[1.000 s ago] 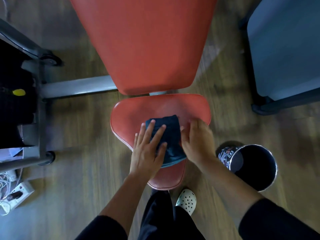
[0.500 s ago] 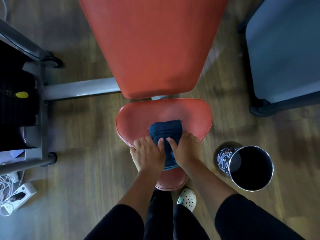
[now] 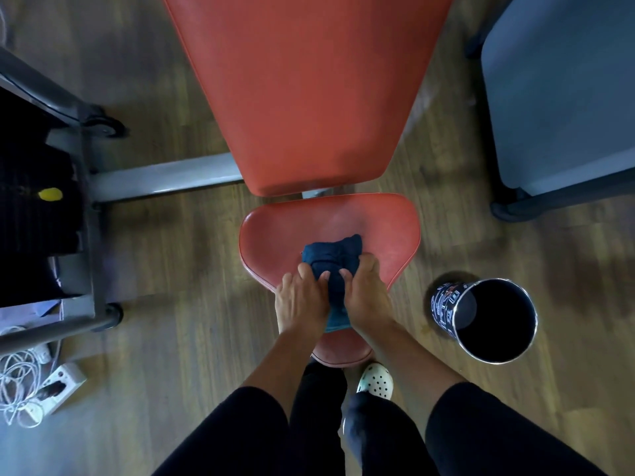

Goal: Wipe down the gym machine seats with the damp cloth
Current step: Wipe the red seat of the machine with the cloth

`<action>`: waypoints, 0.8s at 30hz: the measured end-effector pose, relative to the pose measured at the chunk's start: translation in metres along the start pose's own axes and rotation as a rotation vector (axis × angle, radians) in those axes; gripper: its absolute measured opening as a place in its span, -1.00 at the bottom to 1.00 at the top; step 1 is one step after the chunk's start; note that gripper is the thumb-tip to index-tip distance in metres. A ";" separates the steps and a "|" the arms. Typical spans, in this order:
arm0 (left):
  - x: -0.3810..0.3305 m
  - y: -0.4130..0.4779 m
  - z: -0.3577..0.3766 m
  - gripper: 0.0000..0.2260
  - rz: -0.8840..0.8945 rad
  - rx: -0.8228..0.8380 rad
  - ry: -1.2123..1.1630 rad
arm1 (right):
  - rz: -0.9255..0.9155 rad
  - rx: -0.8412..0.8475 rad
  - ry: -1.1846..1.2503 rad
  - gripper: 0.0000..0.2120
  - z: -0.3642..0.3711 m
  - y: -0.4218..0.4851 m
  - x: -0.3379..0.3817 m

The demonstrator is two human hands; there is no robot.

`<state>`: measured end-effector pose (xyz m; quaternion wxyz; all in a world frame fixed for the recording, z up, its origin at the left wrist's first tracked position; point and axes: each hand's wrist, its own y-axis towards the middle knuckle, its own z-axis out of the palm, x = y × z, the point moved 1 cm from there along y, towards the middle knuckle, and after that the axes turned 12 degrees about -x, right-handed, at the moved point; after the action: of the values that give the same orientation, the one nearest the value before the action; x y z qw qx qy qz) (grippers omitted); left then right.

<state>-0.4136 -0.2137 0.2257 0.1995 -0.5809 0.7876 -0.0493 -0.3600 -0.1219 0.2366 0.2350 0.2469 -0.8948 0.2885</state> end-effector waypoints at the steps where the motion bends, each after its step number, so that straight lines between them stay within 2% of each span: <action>1: -0.001 -0.002 -0.008 -0.71 0.006 -0.018 -0.039 | 0.006 0.002 0.036 -0.74 -0.006 -0.003 0.004; 5: -0.007 -0.014 -0.044 -0.69 0.004 -0.074 -0.135 | 0.024 0.010 0.137 -0.82 -0.037 -0.022 0.027; 10: -0.018 -0.047 -0.107 -0.72 0.048 -0.196 -0.218 | -0.077 -0.074 0.128 -0.83 -0.077 -0.056 0.060; 13: -0.023 -0.076 -0.147 -0.78 0.051 -0.273 -0.257 | -0.204 -0.100 0.097 -0.80 -0.105 -0.082 0.079; 16: -0.025 -0.109 -0.172 -0.76 0.011 -0.318 -0.227 | -0.309 -0.106 0.086 -0.80 -0.130 -0.112 0.090; 21: -0.032 -0.174 -0.187 -0.75 -0.083 -0.381 -0.222 | -0.422 -0.073 -0.094 -0.69 -0.163 -0.162 0.083; 24: -0.040 -0.226 -0.184 -0.75 -0.152 -0.431 -0.204 | -0.558 -0.007 -0.131 -0.68 -0.184 -0.195 0.060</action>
<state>-0.2697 -0.2768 0.4745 0.1452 -0.6695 0.7099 0.1636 -0.2423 -0.1631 0.4816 0.2480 0.5009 -0.8065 0.1929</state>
